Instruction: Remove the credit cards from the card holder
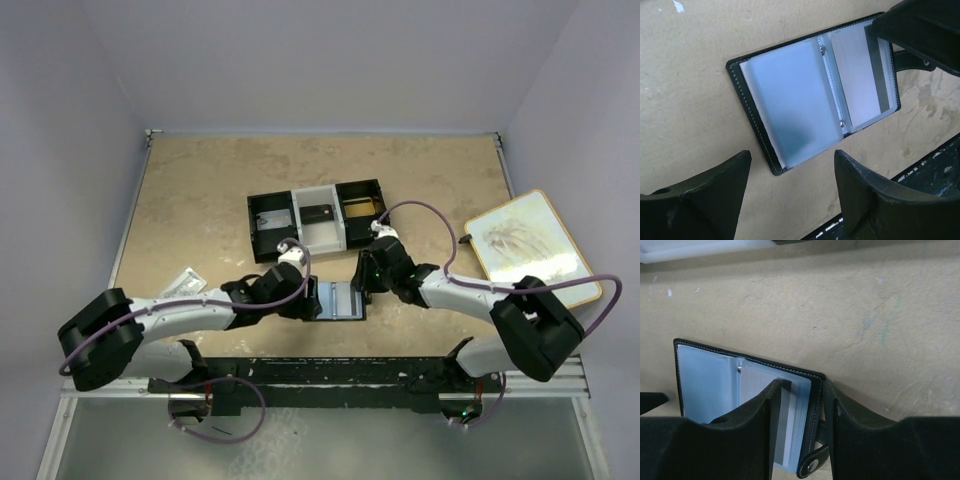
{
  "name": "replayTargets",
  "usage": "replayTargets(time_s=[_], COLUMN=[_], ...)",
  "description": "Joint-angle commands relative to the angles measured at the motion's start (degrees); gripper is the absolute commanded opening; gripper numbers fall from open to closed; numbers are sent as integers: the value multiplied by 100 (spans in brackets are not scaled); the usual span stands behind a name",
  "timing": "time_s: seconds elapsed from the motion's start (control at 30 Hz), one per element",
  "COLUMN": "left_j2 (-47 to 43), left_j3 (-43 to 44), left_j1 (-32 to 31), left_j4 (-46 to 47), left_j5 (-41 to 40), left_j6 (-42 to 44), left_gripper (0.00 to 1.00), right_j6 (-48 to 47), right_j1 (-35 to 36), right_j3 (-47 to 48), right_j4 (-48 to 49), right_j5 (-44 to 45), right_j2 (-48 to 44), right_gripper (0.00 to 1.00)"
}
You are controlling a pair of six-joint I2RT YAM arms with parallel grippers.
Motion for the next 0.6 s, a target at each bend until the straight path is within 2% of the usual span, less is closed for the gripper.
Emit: replayTargets(time_s=[0.0,0.2,0.37,0.57], left_j2=[492,733,750,1117], left_j3=[91,16,-1,239], left_j1=[-203,-715,-1604,-2585], left_j4=[683,948,1057,1070], left_j5=[-85,-319,-773,-1428], left_j6=[-76,-394,-895,-1490], left_gripper=[63,59,58,58], right_j6=[-219,-554,-989,-1408], right_j1=[-13,-15,-15,-6], right_j3=[190,513,978,1238], right_j4=[516,660,601,632], right_j5=[-720,-1265,-1291,-1922], right_j2=[159,700,1104,1360], right_gripper=[43,43,43,42])
